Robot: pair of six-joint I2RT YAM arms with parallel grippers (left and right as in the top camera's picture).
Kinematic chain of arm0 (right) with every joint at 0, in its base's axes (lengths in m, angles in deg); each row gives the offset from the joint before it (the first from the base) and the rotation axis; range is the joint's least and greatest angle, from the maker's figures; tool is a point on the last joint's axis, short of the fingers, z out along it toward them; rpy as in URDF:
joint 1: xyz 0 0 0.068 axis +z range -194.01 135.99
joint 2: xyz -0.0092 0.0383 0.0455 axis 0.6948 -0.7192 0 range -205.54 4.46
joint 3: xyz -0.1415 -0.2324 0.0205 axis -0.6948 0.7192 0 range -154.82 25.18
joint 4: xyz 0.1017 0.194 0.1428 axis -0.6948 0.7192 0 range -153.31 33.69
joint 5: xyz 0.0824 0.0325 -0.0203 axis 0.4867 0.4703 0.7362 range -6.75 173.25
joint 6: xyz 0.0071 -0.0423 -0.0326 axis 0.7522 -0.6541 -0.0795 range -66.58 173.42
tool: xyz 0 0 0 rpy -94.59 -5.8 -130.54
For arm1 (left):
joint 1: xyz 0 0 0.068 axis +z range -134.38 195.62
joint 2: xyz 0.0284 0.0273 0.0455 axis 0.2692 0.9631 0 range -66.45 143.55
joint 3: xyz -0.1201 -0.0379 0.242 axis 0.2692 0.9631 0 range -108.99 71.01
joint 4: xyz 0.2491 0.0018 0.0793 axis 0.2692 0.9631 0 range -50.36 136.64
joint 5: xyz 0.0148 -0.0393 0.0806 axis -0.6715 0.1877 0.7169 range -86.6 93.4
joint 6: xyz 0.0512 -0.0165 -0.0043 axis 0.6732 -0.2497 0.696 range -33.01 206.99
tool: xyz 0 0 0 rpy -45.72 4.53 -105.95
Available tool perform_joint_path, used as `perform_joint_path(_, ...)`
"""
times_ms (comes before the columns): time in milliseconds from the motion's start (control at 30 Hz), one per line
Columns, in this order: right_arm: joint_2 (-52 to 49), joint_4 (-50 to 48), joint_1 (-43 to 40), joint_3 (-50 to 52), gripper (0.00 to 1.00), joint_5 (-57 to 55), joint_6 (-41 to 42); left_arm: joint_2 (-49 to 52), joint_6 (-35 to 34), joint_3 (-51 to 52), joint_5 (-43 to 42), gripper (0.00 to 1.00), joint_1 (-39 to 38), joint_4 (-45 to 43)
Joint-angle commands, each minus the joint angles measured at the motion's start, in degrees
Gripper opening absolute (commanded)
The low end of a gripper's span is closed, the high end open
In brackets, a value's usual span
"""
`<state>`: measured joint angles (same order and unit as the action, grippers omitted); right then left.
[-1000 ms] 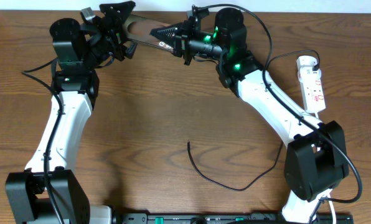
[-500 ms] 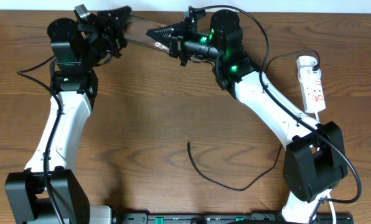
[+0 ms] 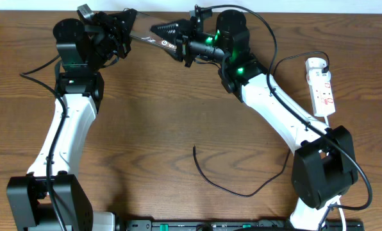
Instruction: Plug charger to phone and switch on socket
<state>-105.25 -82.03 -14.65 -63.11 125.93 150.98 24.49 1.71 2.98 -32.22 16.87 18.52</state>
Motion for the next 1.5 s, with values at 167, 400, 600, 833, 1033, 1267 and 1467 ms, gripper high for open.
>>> perform_joint_path(167, 0.83, -0.17, 1.79, -0.83, 0.99, 0.74, -0.33, -0.15, 0.55, -0.55, -1.18, 0.07, -1.7, -1.38)
perform_joint_path(400, 0.83, -0.13, 0.39, -0.83, 0.99, 1.92, -0.44, -0.15, 0.76, -0.55, -2.23, 0.07, 1.22, -1.51)
perform_joint_path(600, 0.83, 0.33, -3.93, -0.83, 0.99, 6.51, -6.29, -0.15, 3.19, -0.55, -9.88, 0.07, 9.94, -1.51)
perform_joint_path(833, 0.83, 5.35, -8.72, -0.83, 0.99, 8.98, -23.06, -0.15, 3.63, -0.55, -29.42, 0.07, 20.94, -1.53)
perform_joint_path(1033, 0.83, 23.21, -9.77, -0.83, 0.99, 8.79, -44.02, -0.15, 12.28, -0.55, -48.37, 0.07, 24.02, -1.55)
perform_joint_path(1267, 0.83, 53.94, -7.32, -0.83, 0.99, -11.74, -64.61, 0.55, 21.2, -0.33, -54.53, 0.07, 23.63, -0.85)
perform_joint_path(1467, 0.83, 68.57, -3.85, -0.85, 0.99, -25.57, -70.79, 2.75, 29.22, -0.33, -54.53, 0.07, 23.52, -0.85)
